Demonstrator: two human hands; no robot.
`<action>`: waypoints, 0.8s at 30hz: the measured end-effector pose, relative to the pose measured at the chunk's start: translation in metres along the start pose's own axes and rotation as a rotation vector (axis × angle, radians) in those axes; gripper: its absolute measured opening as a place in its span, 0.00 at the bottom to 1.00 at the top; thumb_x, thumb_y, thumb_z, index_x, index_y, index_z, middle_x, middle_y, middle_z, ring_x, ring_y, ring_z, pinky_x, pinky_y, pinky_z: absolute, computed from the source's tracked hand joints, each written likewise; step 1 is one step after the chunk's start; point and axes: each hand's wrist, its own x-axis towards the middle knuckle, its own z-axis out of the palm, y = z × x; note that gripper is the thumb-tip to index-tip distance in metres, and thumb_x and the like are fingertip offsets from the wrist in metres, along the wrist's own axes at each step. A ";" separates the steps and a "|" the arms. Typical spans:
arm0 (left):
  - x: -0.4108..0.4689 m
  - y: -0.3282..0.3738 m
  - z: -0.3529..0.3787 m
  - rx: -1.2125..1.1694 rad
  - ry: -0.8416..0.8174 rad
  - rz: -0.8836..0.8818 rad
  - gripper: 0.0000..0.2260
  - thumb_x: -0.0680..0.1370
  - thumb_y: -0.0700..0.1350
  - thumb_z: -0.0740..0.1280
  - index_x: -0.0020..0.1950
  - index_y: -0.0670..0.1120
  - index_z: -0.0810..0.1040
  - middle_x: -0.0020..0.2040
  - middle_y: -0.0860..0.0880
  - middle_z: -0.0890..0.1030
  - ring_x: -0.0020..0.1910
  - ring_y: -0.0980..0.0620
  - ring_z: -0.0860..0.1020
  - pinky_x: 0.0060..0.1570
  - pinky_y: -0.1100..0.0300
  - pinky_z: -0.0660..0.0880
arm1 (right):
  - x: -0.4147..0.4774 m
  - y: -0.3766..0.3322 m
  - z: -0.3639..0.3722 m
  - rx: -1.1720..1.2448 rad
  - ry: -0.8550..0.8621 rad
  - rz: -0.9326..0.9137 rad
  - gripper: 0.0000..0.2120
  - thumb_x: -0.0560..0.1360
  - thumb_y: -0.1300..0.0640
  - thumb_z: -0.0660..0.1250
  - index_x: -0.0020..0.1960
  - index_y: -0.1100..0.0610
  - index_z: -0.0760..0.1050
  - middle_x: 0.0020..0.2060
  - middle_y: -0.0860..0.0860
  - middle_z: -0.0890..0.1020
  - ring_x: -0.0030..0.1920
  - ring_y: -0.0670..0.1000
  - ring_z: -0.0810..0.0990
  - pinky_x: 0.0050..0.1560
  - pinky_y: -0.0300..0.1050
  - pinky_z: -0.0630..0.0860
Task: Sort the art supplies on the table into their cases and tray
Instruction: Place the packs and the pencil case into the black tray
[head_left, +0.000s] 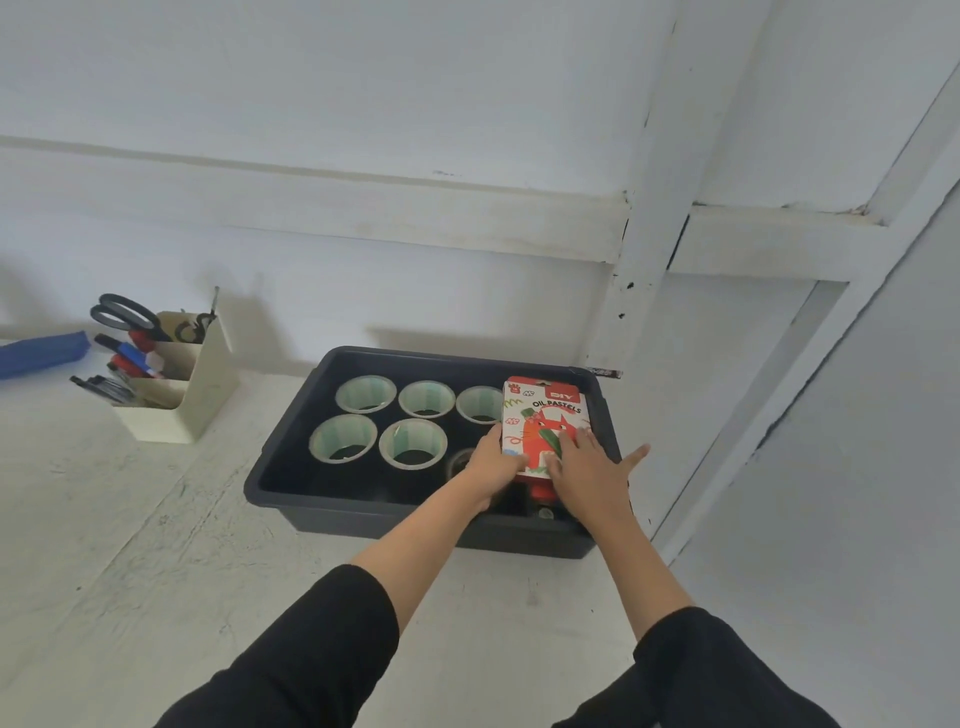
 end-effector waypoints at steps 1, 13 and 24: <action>0.001 -0.001 0.001 0.039 0.001 0.012 0.22 0.78 0.39 0.66 0.71 0.48 0.64 0.67 0.46 0.73 0.62 0.49 0.74 0.60 0.54 0.74 | -0.001 0.000 -0.001 0.014 0.007 -0.004 0.21 0.81 0.44 0.50 0.72 0.49 0.61 0.73 0.49 0.64 0.73 0.51 0.62 0.64 0.75 0.38; -0.037 0.003 -0.084 0.084 0.452 0.340 0.12 0.76 0.33 0.63 0.55 0.47 0.78 0.45 0.49 0.79 0.46 0.50 0.78 0.49 0.60 0.77 | -0.015 -0.069 -0.008 0.562 0.329 -0.257 0.11 0.76 0.61 0.65 0.57 0.57 0.80 0.57 0.52 0.80 0.57 0.50 0.77 0.60 0.43 0.72; -0.149 -0.084 -0.343 0.094 0.985 0.154 0.13 0.76 0.32 0.62 0.45 0.47 0.81 0.43 0.49 0.80 0.36 0.52 0.74 0.39 0.60 0.73 | -0.074 -0.334 0.016 0.888 0.224 -0.685 0.11 0.74 0.71 0.61 0.48 0.62 0.81 0.60 0.55 0.78 0.70 0.52 0.68 0.68 0.37 0.60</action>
